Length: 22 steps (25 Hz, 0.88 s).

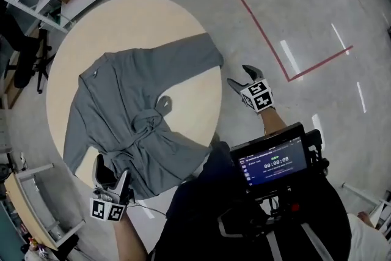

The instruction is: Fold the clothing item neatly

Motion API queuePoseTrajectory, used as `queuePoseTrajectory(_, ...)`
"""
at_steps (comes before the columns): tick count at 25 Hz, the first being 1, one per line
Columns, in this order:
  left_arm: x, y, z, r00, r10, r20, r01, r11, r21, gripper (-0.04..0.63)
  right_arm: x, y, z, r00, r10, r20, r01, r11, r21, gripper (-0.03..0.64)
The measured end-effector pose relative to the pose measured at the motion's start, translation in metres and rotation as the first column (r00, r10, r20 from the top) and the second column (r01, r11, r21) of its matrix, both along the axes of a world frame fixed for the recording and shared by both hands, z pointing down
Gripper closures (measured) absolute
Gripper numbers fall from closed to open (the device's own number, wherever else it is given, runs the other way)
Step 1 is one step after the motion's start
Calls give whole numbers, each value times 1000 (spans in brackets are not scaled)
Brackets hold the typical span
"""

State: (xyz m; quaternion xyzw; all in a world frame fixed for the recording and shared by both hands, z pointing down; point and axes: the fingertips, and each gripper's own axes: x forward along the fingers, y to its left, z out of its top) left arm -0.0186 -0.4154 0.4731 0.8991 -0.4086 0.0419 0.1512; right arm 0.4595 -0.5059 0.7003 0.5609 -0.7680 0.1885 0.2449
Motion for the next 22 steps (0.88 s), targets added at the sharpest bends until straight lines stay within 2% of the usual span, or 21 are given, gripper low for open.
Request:
queuePoseTrajectory(1, 20, -13, 1, 1000, 2, -1, -2, 1000, 4, 131, -3, -15, 10, 999, -17, -31, 17, 1000, 9, 398)
queuePoseTrajectory(2, 39, -26, 1, 1000, 1, -3, -1, 1000, 10, 169, -10, -27, 20, 998, -38, -55, 39, 999, 18, 428)
queuePoseTrajectory(3, 53, -38, 0, 1000, 0, -1, 0, 1000, 14, 327, -19, -35, 28, 995, -65, -73, 67, 998, 23, 425)
queuePoseTrajectory(4, 63, -46, 0, 1000, 3, 4, -3, 1000, 11, 342, -29, -40, 35, 992, -91, -88, 94, 995, 24, 425)
queuePoseTrajectory(6, 72, -56, 1, 1000, 11, 13, -11, 1000, -10, 350, -42, -46, 43, 987, -112, -118, 116, 993, 29, 425)
queuePoseTrajectory(9, 74, -57, 5, 1000, -1, 16, 1, 999, -36, 350, -36, -59, 45, 988, -48, -147, 56, 997, 50, 435)
queuePoseTrajectory(12, 74, -55, 3, 1000, -7, 23, 7, 999, -36, 350, -17, -60, 39, 986, 12, -166, 0, 998, 70, 584)
queuePoseTrajectory(16, 59, -49, -3, 999, -40, 30, 41, 998, -38, 350, 0, -56, 15, 980, 24, -200, -4, 995, 98, 591)
queuePoseTrajectory(22, 28, -34, -10, 997, -77, 7, 77, 996, -35, 350, 9, -59, -46, 929, 36, -369, 17, 990, 139, 591)
